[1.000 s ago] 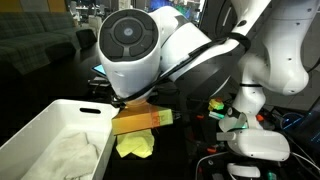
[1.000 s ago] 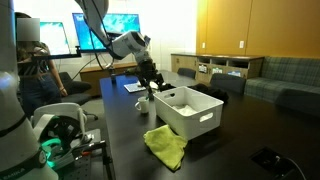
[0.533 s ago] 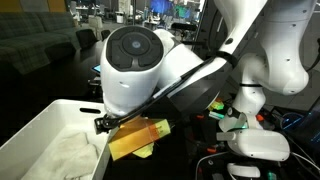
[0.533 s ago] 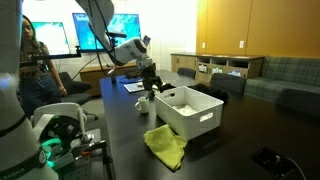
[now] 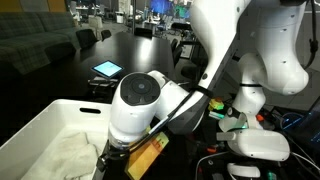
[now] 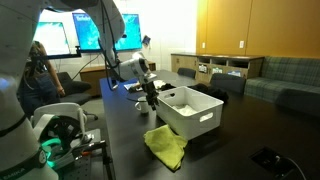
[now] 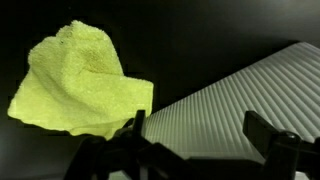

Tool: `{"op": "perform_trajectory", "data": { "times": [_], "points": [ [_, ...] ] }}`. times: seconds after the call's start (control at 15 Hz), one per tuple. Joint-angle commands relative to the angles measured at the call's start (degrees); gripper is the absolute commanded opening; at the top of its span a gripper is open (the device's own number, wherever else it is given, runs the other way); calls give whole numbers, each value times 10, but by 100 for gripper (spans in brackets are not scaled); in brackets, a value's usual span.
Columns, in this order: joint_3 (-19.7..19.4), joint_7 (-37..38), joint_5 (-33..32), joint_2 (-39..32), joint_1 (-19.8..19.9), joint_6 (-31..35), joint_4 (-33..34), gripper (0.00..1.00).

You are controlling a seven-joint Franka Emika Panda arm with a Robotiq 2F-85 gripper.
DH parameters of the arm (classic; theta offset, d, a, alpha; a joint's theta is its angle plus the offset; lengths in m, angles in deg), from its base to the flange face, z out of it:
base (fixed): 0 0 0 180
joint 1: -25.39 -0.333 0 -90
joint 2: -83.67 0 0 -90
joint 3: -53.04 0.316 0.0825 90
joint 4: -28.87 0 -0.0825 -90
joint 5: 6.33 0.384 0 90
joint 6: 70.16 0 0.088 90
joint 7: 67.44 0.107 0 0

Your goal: Pick up the cloths from the table and put them in the box, then pick up the marker and the seal tape put them in the cup

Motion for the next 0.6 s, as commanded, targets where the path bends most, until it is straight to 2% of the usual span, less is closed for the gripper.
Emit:
{"op": "perform_trajectory", "data": {
  "times": [0.0,0.2,0.53],
  "points": [
    [-14,-124,16,5,17,93,-48,100],
    [-26,-217,48,11,25,121,-80,100],
    [-57,-335,118,5,13,88,-82,100]
  ]
}}
